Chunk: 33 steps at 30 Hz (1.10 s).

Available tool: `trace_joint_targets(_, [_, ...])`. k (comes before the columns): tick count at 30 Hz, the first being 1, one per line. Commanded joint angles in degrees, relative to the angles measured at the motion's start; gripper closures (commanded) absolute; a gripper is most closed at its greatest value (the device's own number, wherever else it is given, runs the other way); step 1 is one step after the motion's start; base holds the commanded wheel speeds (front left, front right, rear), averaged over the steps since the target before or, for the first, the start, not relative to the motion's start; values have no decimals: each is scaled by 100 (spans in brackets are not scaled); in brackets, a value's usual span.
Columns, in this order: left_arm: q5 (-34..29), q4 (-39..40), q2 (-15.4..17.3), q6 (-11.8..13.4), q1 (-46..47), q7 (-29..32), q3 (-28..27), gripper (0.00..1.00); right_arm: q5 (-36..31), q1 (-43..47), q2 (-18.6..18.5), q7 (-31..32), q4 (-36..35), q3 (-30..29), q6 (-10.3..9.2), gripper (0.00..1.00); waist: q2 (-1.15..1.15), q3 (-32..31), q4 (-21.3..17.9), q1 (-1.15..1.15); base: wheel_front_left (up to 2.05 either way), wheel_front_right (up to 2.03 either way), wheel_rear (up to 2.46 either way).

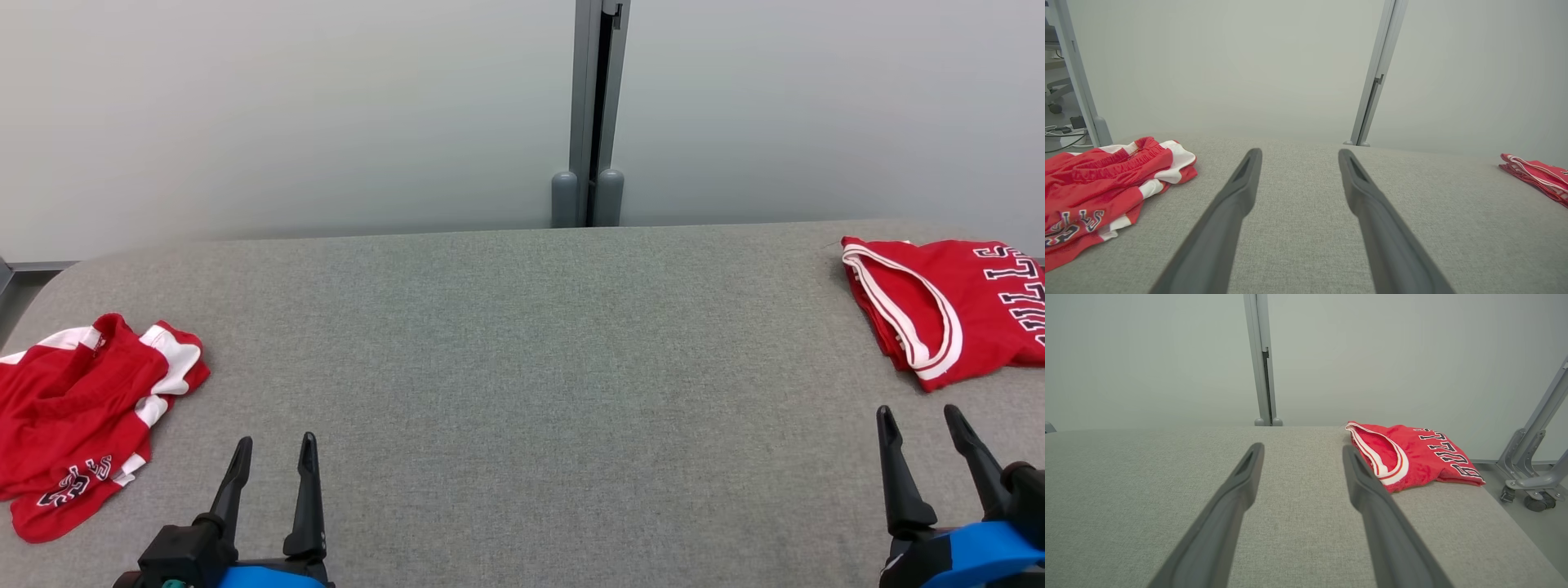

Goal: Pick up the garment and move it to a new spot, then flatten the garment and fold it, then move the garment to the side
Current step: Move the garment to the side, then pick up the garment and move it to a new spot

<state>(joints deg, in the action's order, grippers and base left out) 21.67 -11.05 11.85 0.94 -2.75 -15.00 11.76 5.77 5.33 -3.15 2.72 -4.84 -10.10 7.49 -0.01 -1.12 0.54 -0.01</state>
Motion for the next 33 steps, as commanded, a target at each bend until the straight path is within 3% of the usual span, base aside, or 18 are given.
trace_joint_targets(1, [-30,-14,-16,-39,-63,-22,-22,0,28,94,23,-44,28,3,1,0,1,-2,-2,1,0,0,0])
trace_joint_targets(20, [-161,-48,-88,-144,-22,-23,-182,0,185,105,26,-390,399,80,1,0,1,29,155,1,0,0,0])
trace_joint_targets(27, [-198,-51,-80,-173,39,-23,-199,0,187,126,26,-481,517,128,1,0,1,30,557,1,0,0,0])
trace_joint_targets(33, [-192,-25,-69,-158,24,-23,-253,0,186,146,24,-538,643,236,1,0,1,23,1175,1,0,0,0])
